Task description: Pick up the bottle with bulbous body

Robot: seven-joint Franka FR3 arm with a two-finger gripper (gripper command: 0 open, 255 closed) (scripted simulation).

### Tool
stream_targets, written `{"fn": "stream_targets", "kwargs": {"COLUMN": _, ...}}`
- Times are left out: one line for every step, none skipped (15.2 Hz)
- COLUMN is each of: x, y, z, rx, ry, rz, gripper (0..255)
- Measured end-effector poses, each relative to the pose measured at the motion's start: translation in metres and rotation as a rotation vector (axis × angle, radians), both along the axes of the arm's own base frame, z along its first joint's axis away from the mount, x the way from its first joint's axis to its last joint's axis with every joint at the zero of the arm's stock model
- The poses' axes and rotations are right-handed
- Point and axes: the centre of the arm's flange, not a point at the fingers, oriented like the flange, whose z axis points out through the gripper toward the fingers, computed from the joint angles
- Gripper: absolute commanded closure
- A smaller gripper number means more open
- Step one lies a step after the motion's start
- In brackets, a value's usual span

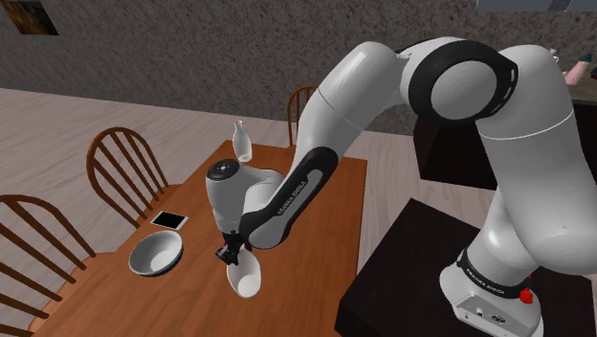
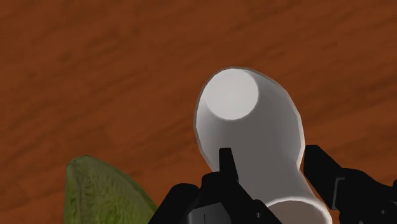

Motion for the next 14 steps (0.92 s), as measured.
{"fn": "stream_targets", "kwargs": {"x": 0.0, "y": 0.001, "z": 0.004, "rx": 0.0, "ry": 0.0, "rz": 0.0, "gripper": 255}}
{"fn": "stream_targets", "kwargs": {"x": 0.001, "y": 0.0, "z": 0.009, "rx": 0.0, "ry": 0.0, "rz": 0.0, "gripper": 255}}
{"fn": "stream_targets", "kwargs": {"x": 0.002, "y": 0.001, "z": 0.014, "rx": 0.0, "ry": 0.0, "rz": 0.0, "gripper": 255}}
{"fn": "stream_targets", "kwargs": {"x": 0.001, "y": 0.001, "z": 0.019, "rx": 0.0, "ry": 0.0, "rz": 0.0, "gripper": 255}}
{"fn": "stream_targets", "kwargs": {"x": 0.001, "y": 0.001, "z": 0.024, "rx": 0.0, "ry": 0.0, "rz": 0.0, "gripper": 255}}
{"fn": "stream_targets", "kwargs": {"x": 0.001, "y": 0.001, "z": 0.029, "rx": 0.0, "ry": 0.0, "rz": 0.0, "gripper": 255}}
{"fn": "stream_targets", "kwargs": {"x": 0.0, "y": 0.001, "z": 0.035, "rx": 0.0, "ry": 0.0, "rz": 0.0, "gripper": 255}}
{"fn": "stream_targets", "kwargs": {"x": 0.0, "y": 0.0, "z": 0.04, "rx": 0.0, "ry": 0.0, "rz": 0.0, "gripper": 255}}
{"fn": "stream_targets", "kwargs": {"x": 0.001, "y": 0.0, "z": 0.046, "rx": 0.0, "ry": 0.0, "rz": 0.0, "gripper": 255}}
{"fn": "stream_targets", "kwargs": {"x": 0.0, "y": 0.0, "z": 0.051, "rx": 0.0, "ry": 0.0, "rz": 0.0, "gripper": 255}}
{"fn": "stream_targets", "kwargs": {"x": -0.001, "y": 0.001, "z": 0.056, "rx": 0.0, "ry": 0.0, "rz": 0.0, "gripper": 255}}
{"fn": "stream_targets", "kwargs": {"x": 0.0, "y": 0.001, "z": 0.062, "rx": 0.0, "ry": 0.0, "rz": 0.0, "gripper": 255}}
{"fn": "stream_targets", "kwargs": {"x": 0.0, "y": 0.0, "z": 0.066, "rx": 0.0, "ry": 0.0, "rz": 0.0, "gripper": 255}}
{"fn": "stream_targets", "kwargs": {"x": 0.001, "y": 0.0, "z": 0.07, "rx": 0.0, "ry": 0.0, "rz": 0.0, "gripper": 255}}
